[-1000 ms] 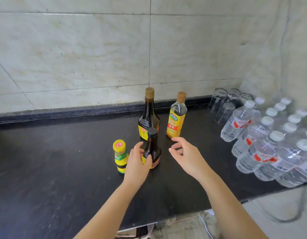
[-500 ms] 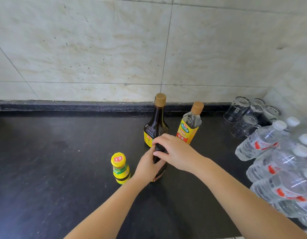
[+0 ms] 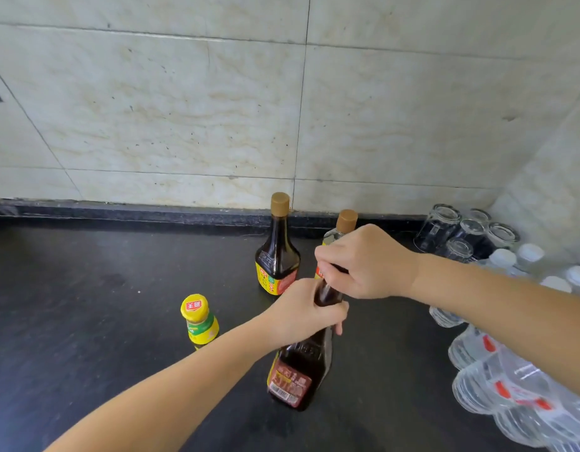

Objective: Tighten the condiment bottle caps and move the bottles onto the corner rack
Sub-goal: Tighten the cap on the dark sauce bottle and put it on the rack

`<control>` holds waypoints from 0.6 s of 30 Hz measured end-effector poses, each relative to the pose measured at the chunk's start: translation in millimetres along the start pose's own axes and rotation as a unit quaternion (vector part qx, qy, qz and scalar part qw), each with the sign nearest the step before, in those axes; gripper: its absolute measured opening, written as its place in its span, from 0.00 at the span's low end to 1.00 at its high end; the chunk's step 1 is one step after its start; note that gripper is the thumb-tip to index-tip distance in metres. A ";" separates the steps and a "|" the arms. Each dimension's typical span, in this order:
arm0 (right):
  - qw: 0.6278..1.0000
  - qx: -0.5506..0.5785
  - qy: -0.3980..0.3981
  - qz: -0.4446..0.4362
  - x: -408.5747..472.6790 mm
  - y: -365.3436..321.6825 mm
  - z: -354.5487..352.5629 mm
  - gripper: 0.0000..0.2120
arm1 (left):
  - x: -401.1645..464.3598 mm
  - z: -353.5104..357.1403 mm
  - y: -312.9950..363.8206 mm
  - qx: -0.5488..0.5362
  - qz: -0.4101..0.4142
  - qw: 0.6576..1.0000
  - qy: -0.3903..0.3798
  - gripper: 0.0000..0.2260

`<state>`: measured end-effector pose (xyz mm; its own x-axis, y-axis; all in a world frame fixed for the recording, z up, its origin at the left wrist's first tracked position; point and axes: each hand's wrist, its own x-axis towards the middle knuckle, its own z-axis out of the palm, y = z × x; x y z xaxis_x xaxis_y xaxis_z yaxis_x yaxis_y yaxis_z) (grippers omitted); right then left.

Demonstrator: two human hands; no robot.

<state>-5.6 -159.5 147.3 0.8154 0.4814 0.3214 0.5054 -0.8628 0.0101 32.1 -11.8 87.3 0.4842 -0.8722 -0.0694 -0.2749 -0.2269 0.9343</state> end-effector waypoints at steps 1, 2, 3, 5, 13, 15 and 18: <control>0.999 0.002 -0.010 0.037 -2.1 -1.5 4.5 0.16 | 0.9 5.0 -1.9 0.008 -0.007 1.000 0.028 0.10; 0.996 0.003 -0.028 0.089 -4.0 -3.4 11.5 0.17 | 2.0 10.5 -5.0 0.021 -0.018 0.998 0.057 0.08; 0.987 -0.001 -0.061 0.151 -5.3 -6.9 18.9 0.18 | 4.0 16.8 -10.1 0.032 -0.034 0.995 0.084 0.06; 0.949 -0.005 -0.138 0.284 -6.6 -13.5 32.1 0.19 | 7.5 28.5 -19.5 0.050 -0.072 0.990 0.114 0.06; 0.999 0.036 -0.016 -0.018 -20.6 -8.7 -26.6 0.19 | 0.8 -2.2 23.4 0.012 -0.002 0.994 -0.106 0.11; 0.994 0.013 0.018 -0.103 -21.3 -4.7 -35.3 0.19 | -1.2 -5.0 36.8 0.010 0.026 0.990 -0.136 0.13; 0.997 0.003 0.006 -0.083 -16.7 -2.9 -33.8 0.19 | -4.3 -1.0 40.2 0.004 0.024 0.991 -0.129 0.13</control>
<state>-30.2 -170.3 173.9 0.7173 0.6147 0.3280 0.6340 -0.7711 0.0586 19.8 -16.8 125.5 0.2423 -0.9636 -0.1133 -0.2990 -0.1853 0.9361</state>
